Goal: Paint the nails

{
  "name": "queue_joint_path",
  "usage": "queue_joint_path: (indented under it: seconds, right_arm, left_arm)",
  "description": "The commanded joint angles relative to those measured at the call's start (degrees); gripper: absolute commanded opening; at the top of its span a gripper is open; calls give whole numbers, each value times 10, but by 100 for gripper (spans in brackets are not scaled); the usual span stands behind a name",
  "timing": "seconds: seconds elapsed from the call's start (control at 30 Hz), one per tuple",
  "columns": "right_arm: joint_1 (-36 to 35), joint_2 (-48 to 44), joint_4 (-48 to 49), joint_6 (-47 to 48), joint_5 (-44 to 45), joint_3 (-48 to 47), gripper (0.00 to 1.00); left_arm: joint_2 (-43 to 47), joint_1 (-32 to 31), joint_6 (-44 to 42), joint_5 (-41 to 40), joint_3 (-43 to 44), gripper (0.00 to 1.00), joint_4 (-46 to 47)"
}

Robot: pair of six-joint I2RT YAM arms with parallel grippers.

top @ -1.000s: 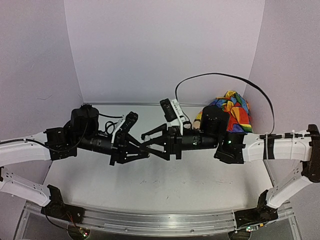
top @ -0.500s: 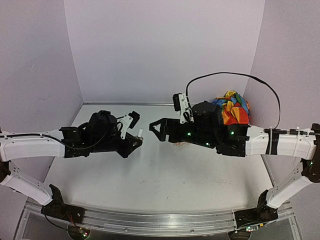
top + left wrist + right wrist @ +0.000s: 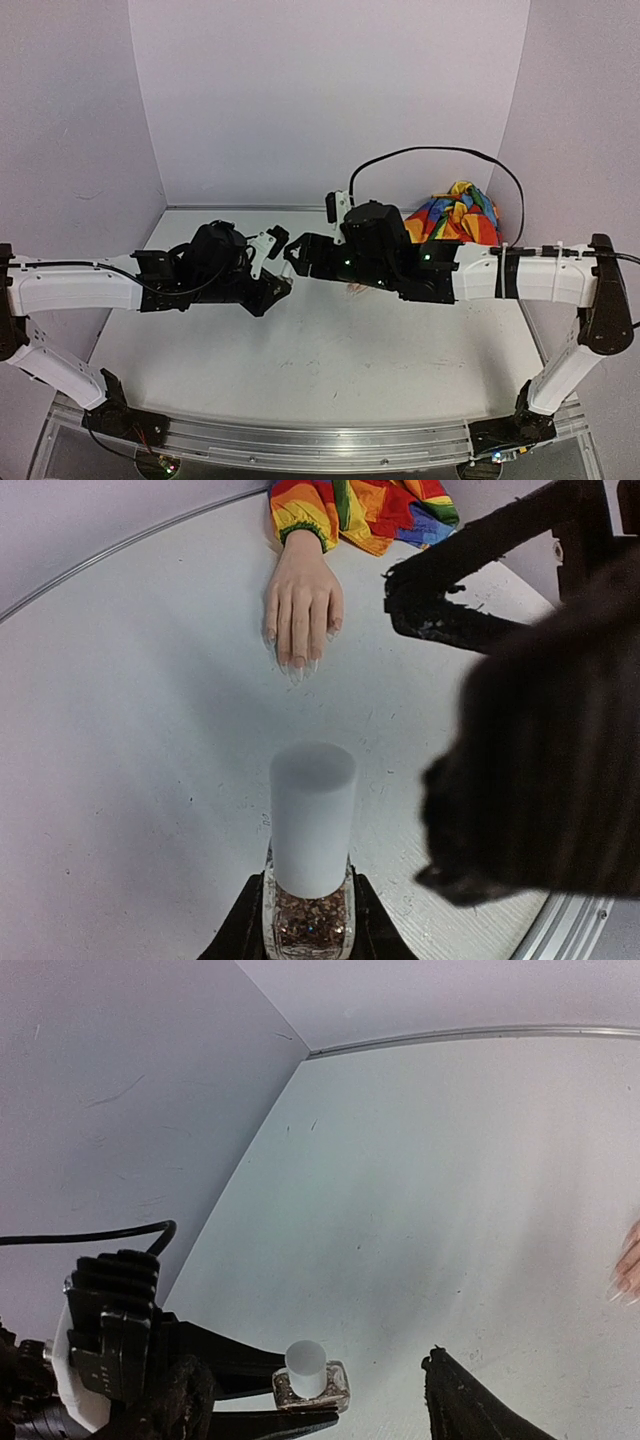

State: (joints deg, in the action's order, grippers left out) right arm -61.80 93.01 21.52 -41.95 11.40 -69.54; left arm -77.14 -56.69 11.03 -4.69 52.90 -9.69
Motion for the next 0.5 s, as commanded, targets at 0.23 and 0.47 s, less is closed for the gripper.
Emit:
queue_joint_path:
  seconds: [0.23,0.47]
  right_arm:
    - [-3,49,27,-30,-33,-52,61]
    - [-3,78,32,-41,-42,-60,48]
  left_arm:
    - [0,-4,-2,-4,30,0,6]
    - [8,-5,-1,-4,25,0,7]
